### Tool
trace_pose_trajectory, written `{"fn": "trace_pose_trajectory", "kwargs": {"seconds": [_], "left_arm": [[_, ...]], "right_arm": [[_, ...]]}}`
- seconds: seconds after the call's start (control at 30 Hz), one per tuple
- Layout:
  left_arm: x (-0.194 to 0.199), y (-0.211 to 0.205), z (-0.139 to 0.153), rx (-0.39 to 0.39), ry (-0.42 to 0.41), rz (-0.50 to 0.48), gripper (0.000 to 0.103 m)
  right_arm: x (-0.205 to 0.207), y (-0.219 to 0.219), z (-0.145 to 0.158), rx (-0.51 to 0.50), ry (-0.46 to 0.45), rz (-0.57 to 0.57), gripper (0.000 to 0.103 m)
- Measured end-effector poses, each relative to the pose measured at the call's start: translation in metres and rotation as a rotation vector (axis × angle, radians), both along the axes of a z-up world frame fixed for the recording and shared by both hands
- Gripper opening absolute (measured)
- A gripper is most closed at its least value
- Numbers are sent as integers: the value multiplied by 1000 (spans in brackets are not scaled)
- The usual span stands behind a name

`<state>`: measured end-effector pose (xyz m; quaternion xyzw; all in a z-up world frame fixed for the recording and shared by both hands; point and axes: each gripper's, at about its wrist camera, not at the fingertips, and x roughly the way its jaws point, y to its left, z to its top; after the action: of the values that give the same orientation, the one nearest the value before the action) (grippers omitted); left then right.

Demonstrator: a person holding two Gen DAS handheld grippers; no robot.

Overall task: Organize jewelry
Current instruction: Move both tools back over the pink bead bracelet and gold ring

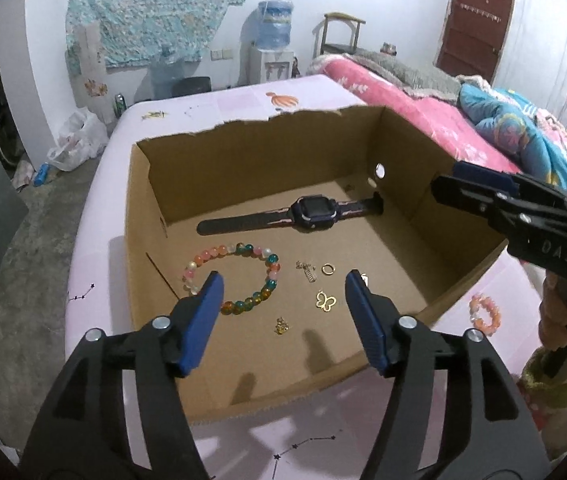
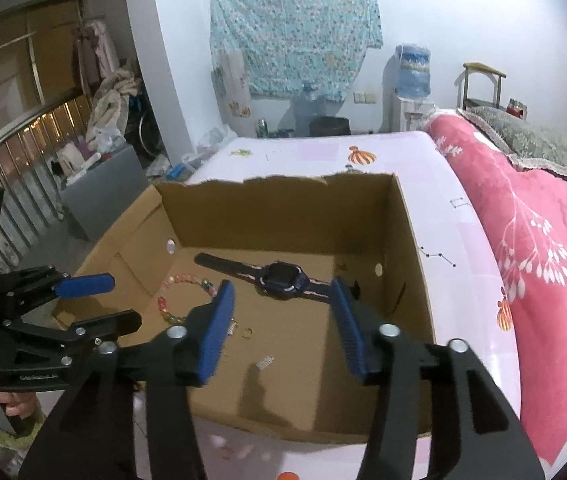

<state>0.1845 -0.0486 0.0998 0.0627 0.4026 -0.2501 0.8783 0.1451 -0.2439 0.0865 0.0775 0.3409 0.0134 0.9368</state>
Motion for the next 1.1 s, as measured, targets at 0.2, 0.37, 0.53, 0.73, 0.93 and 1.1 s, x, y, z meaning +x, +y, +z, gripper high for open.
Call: {"fn": "trace_pose_trajectory", "kwargs": {"seconds": [0.2,0.37,0.53,0.73,0.93,1.1], "left_arm": [[-19,13,16,-53,-31,10,77],[-43,23,24,-80,-61,1,83],[-64,35,25,-84,-66,7,85],[-78,45,12,-84,-21,31,85],[-85,46,-16,1,71,71,86],[-95,39,-41,27,153,66,86]], "right_arm": [[-19,3,10,40,-42,10,66],[-41,11,19,55,-86,23,79],[-61,18,20,74,-103,29,83],[-83,20,5,96,-47,24,84],[-112,22,-25,73,70,11,84],[-145,14,-52,70,161,-51,84]]}}
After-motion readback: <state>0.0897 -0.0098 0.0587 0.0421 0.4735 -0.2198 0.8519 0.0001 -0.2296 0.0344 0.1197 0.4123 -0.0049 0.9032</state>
